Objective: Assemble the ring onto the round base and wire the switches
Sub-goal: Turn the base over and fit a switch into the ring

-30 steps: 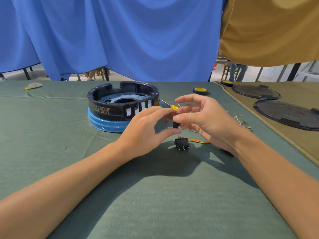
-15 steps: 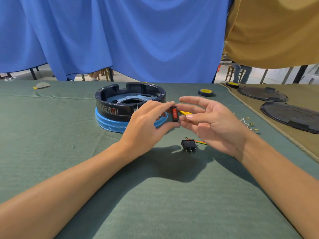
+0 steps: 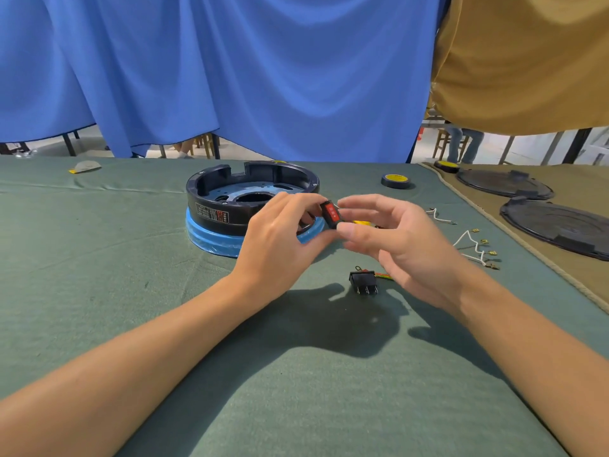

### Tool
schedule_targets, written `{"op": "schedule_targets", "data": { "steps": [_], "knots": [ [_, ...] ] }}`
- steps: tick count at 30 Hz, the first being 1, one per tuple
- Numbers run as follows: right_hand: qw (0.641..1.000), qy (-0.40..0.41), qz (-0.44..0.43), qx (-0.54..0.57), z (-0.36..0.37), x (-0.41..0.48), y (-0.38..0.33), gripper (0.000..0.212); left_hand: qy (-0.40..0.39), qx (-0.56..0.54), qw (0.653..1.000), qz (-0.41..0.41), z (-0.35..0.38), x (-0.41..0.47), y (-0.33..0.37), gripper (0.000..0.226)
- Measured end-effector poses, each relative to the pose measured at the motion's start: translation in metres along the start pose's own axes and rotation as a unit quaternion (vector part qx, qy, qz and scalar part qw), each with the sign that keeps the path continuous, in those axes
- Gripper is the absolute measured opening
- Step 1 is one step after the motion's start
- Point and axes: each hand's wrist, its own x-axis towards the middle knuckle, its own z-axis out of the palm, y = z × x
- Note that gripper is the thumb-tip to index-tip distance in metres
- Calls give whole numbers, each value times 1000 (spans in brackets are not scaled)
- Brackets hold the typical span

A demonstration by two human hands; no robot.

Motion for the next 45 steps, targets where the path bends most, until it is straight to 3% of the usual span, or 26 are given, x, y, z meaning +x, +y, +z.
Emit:
{"op": "schedule_targets", "data": {
  "steps": [3, 7, 10, 14, 21, 24, 28, 33, 37, 41, 45],
  "knots": [
    [999, 43, -17, -26, 11, 1, 5, 30, 1, -1, 1000, -25, 2, -1, 2, 29],
    [997, 48, -16, 60, 6, 6, 2, 19, -34, -70, 995, -54, 1, 0, 3, 37],
    [999, 4, -8, 47, -10, 7, -3, 22, -63, -90, 993, -40, 0, -1, 4, 37],
    [999, -26, 12, 42, -15, 5, -2, 25, -57, -36, 997, 28, 2, -4, 5, 21],
    [989, 82, 13, 126, 10, 8, 2, 40, 34, 61, 997, 37, 2, -4, 5, 12],
    [996, 77, -16, 41, 22, 4, 9, 45, 54, 89, 994, 38, 3, -4, 7, 14],
    [983, 120, -105, -93, 30, 3, 15, 20, 37, 74, 995, 58, 4, -5, 6, 15],
    [914, 148, -227, -301, 31, 1, 20, 25, 23, 78, 993, 81, 3, -3, 1, 10],
    [887, 157, -270, -340, 30, 3, 23, 36, 1, 71, 996, 58, 1, -2, -5, 3],
    [895, 160, -258, -327, 28, 6, 27, 25, 7, 127, 990, 61, -2, 4, -16, 2],
    [905, 171, -222, -321, 30, 21, 30, 17, 11, 222, 974, -33, -7, 18, -37, 14]
  ]
}}
